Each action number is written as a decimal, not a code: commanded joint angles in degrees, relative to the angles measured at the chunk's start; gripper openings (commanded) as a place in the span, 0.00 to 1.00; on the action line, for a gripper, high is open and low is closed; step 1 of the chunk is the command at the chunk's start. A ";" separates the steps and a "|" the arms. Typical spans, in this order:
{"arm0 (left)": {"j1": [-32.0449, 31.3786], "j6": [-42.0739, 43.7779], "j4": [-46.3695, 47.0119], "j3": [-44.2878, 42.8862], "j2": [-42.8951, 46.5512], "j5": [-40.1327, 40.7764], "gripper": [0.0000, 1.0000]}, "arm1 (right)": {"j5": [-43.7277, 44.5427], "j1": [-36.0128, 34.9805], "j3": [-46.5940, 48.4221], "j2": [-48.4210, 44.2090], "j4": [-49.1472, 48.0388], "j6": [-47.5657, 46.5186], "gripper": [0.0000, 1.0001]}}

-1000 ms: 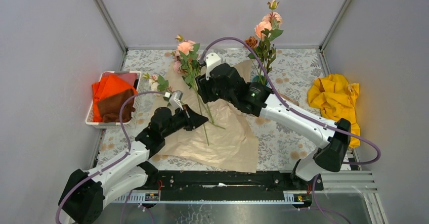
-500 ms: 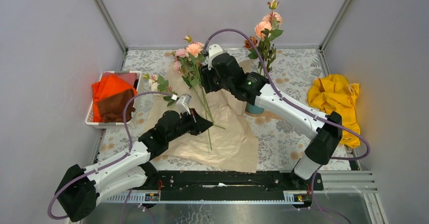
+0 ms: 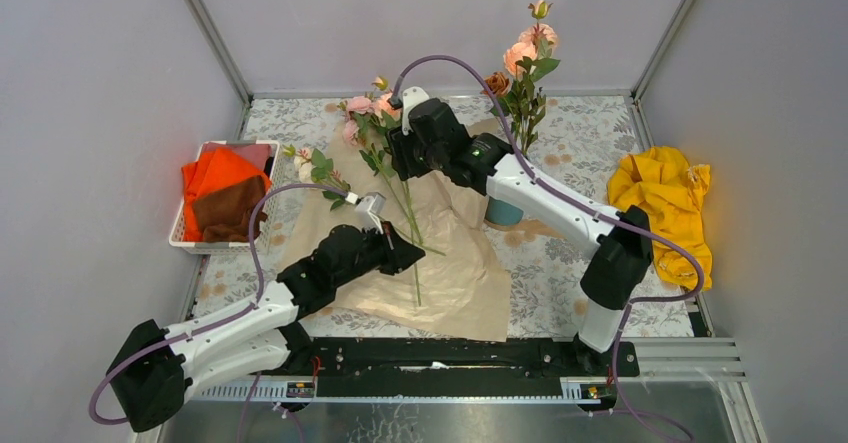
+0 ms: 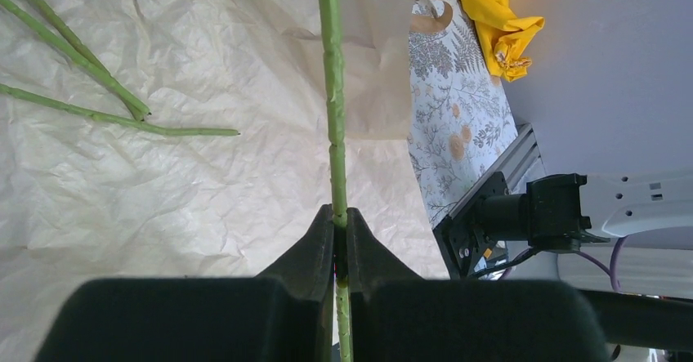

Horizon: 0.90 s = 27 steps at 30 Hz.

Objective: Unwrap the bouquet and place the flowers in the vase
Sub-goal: Pick up the fake flower from the wrapping paper.

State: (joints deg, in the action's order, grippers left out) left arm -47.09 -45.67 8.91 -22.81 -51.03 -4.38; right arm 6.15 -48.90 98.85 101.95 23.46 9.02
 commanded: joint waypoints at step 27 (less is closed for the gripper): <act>-4.29 0.77 -3.04 -1.33 2.71 6.30 0.00 | -5.37 1.97 2.65 0.81 -1.75 1.17 0.00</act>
State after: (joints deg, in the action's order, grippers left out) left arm -51.03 -45.28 5.85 -23.77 -49.17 -0.56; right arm 1.85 -47.48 100.66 105.84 23.22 11.42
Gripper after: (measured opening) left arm 0.094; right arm 0.045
